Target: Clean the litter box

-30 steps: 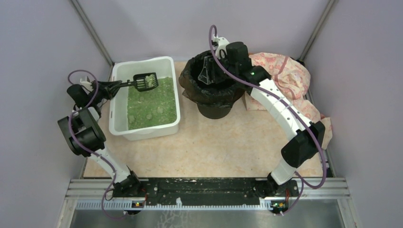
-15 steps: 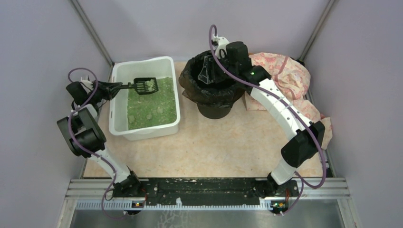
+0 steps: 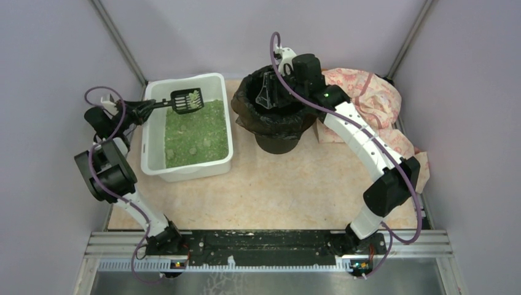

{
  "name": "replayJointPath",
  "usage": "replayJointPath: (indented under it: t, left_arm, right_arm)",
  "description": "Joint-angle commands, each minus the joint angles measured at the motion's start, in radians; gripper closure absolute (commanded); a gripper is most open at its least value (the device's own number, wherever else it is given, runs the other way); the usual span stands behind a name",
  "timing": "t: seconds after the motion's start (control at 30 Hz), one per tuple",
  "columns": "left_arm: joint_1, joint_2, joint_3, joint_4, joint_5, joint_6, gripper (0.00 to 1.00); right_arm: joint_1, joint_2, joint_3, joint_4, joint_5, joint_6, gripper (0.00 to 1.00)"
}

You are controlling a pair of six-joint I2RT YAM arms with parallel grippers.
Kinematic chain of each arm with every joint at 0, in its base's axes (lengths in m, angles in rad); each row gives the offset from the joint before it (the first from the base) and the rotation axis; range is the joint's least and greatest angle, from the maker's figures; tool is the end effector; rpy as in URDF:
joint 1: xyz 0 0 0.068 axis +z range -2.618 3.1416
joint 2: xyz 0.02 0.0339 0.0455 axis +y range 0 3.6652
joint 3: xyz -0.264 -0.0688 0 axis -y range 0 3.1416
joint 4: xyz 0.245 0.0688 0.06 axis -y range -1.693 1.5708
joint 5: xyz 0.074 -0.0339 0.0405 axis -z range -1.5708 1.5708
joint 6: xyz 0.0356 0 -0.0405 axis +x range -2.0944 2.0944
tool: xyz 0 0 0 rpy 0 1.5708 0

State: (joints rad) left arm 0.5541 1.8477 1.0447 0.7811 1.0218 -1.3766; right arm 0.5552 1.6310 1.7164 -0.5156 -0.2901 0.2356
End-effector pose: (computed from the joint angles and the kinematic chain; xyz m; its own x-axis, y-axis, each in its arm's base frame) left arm 0.3545 0.1836 0.2308 -0.4458 -0.8779 -0.1746 0.0687 0.1609 -0.9846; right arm 0.3117 0.2053 0.4126 -0.5141 -0.0557 -0.8559 -0.6232 0.7099 0.3282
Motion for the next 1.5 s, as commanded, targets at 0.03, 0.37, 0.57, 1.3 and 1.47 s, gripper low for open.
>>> replayJointPath:
  t: [0.03,0.37,0.57,1.3,1.47]
  left_arm:
    - [0.008,0.001,-0.008,-0.12,0.019,0.145,1.0]
    - [0.008,-0.005,-0.084,-0.186,0.009,0.217,1.0]
    - [-0.006,-0.023,-0.024,0.109,0.008,-0.11,1.0]
    - [-0.218,-0.182,0.2,-0.268,-0.217,-0.071,1.0]
    - [-0.276,-0.167,0.268,-0.333,-0.244,-0.026,1.0]
  right_arm:
    - [-0.003,-0.022,-0.002,0.055,-0.002,-0.007,0.5]
    - [-0.002,-0.032,-0.009,0.052,0.003,-0.004,0.5]
    - [-0.003,-0.023,0.013,0.049,-0.001,-0.007,0.5]
    - [-0.003,0.021,0.127,-0.044,-0.02,-0.047,0.5]
    - [-0.003,0.006,0.121,-0.042,-0.01,-0.051,0.5]
